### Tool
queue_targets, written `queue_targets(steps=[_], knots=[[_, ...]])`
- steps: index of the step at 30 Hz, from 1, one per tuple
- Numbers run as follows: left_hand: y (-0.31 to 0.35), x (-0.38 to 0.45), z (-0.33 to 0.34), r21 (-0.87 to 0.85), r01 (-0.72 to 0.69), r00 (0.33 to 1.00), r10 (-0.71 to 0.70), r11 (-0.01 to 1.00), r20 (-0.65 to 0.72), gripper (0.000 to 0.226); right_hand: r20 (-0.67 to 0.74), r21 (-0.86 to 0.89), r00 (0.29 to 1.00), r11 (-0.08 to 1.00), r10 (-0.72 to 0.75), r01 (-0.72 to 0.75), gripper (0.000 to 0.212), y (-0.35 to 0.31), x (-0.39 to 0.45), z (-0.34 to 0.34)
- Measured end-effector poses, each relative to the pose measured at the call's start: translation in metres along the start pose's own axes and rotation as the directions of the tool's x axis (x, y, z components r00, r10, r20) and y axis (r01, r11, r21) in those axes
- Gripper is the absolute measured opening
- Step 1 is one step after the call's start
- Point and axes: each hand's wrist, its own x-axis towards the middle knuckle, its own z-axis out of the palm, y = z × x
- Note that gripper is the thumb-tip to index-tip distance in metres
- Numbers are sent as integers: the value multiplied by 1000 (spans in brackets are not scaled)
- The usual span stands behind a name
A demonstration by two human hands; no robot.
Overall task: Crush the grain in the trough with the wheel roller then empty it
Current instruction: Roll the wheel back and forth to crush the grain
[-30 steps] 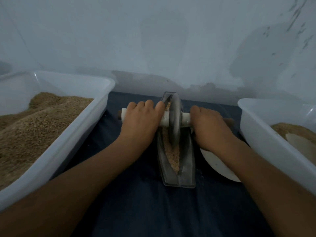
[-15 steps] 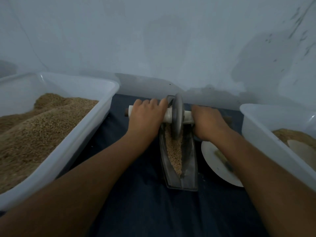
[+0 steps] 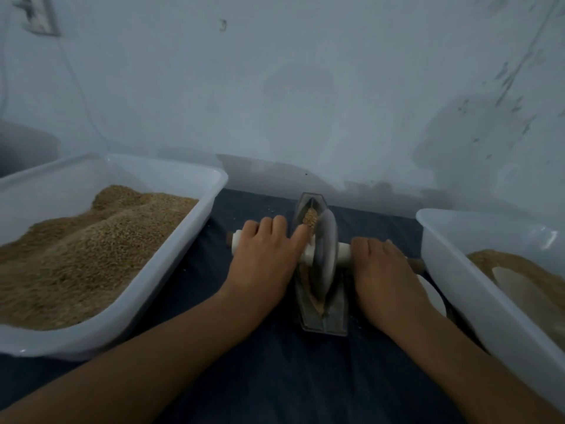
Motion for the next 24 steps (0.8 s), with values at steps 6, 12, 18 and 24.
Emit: queue_targets(steps=[6, 12, 18, 24], knots=[[-1, 14, 9, 37, 35, 999, -36, 999, 41, 51, 85, -39, 996, 999, 6, -3, 22, 6, 18, 10], [-16, 49, 36, 27, 77, 995, -78, 997, 68, 38, 163, -117, 987, 993, 15, 4, 28, 19, 67, 23], [-21, 75, 55, 42, 88, 996, -89, 995, 29, 38, 316, -64, 947, 997, 63, -45, 32, 36, 109, 35], [-26, 81, 61, 11, 117, 993, -117, 993, 21, 33, 257, -102, 964, 994, 64, -39, 14, 36, 125, 42]])
